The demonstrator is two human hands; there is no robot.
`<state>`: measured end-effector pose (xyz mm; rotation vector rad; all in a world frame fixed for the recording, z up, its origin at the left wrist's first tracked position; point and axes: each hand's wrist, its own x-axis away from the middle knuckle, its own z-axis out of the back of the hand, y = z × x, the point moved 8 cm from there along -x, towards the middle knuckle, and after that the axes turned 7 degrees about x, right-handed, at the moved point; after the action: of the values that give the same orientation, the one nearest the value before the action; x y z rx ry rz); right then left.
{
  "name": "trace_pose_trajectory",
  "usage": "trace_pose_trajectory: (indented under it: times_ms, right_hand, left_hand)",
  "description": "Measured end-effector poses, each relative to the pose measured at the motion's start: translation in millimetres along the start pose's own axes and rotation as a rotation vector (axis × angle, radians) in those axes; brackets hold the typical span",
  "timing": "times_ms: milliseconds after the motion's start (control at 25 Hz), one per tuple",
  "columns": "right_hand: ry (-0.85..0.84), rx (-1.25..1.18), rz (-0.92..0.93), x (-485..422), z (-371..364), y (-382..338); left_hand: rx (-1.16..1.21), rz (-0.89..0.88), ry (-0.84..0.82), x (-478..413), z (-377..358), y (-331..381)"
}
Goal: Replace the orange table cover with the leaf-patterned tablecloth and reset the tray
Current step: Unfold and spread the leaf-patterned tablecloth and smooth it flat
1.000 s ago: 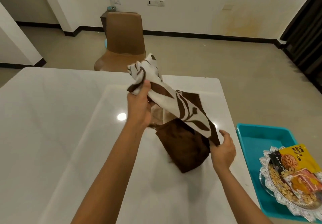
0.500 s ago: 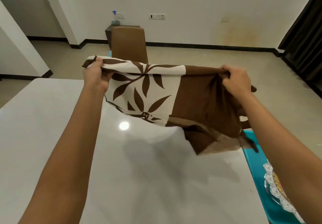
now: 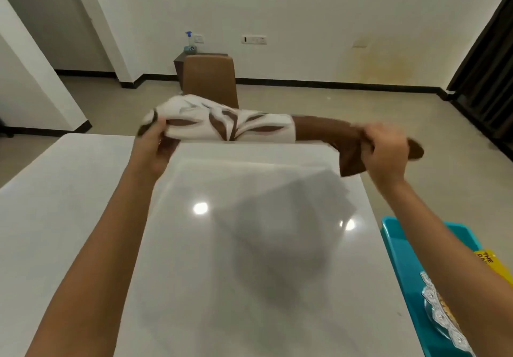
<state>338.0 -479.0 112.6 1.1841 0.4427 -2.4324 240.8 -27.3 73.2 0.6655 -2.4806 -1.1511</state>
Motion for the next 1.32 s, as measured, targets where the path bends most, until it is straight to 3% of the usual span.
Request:
trace_pose_trajectory:
  times_ms: [80, 200, 320, 400, 480, 600, 640, 680, 760, 800, 840, 920, 1040, 1120, 1320]
  right_hand:
    - [-0.1, -0.037, 0.067, 70.6, -13.6, -7.7]
    - [-0.484, 0.018, 0.095, 200.8, -59.2, -10.8]
    - [-0.84, 0.089, -0.117, 301.5, -82.1, 15.0]
    - [-0.878, 0.093, -0.394, 325.3, -68.0, 31.5]
    - [-0.797, 0.088, -0.578, 329.1, -52.5, 29.4]
    - [-0.844, -0.095, -0.786, 330.8, -59.1, 2.5]
    - [-0.925, -0.182, -0.854, 332.9, -70.0, -7.6]
    - [-1.002, -0.234, -0.885, 333.4, -82.8, -14.7]
    - [-1.141, -0.175, -0.821, 331.2, -108.9, -18.0]
    - [-1.198, -0.106, -0.747, 327.7, -119.6, -14.7]
    - [-1.242, -0.038, -0.667, 323.3, -129.2, -8.3]
    - [-1.255, 0.077, -0.552, 306.5, -141.0, 10.3]
    - [-1.129, 0.144, -0.601, 278.1, -134.6, 22.1]
    - [-1.068, -0.027, -0.664, 280.5, -128.2, -3.0]
    - [-1.257, -0.05, -0.495, 351.7, -107.9, -57.7]
  left_hand:
    - [-0.111, 0.107, 0.125, 16.1, 68.9, -43.4]
    - [-0.347, 0.386, 0.401, 63.8, 181.6, -121.6]
    - [-0.9, 0.649, 0.509, 122.4, 267.2, -163.0]
    - [-1.326, 0.641, 0.437, 143.0, 274.6, -160.3]
    - [-1.462, 0.772, 0.301, 164.2, 261.0, -167.7]
    - [-1.625, 1.466, -0.007, 216.9, 238.5, -178.4]
    - [-1.722, 1.511, -0.075, 219.7, 231.9, -177.0]
    - [-1.832, 1.421, -0.117, 212.1, 222.7, -177.2]
    - [-2.056, 0.781, -0.154, 170.8, 194.9, -175.7]
    - [-2.026, 0.45, -0.173, 155.7, 175.1, -173.8]
    - [-1.959, 0.227, -0.241, 147.9, 160.5, -175.9]
    - [-2.021, 0.157, -0.459, 146.2, 156.1, -201.3]
    - [-2.18, 0.364, -0.598, 177.6, 161.9, -245.0]
    - [-2.179, 0.365, -0.555, 196.9, 150.1, -258.7]
    - [-1.876, -0.043, -0.242, 165.5, 108.3, -224.8]
